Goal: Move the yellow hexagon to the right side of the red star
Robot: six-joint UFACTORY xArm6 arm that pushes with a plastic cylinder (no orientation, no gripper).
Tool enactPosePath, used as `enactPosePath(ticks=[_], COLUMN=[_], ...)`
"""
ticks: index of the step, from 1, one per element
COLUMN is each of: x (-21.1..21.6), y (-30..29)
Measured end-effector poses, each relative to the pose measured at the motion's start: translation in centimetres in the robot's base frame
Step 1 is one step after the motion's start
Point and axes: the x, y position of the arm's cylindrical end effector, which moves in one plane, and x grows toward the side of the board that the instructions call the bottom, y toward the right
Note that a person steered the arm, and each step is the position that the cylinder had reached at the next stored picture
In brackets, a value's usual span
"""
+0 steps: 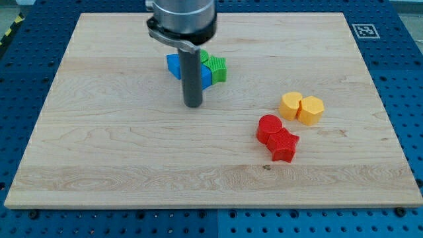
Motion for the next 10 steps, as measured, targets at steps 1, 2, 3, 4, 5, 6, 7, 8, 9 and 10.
enactPosePath(ticks=[1, 2, 3, 4, 5, 6, 7, 8, 9, 10], x=[-0.4, -3.1, -4.0, -3.5, -2.6, -0.3, 1.8, 4.3, 5.3, 1.7], y=[5.6, 10.6, 17.3, 23.2, 23.7, 23.4, 22.7, 21.7, 21.5, 23.1])
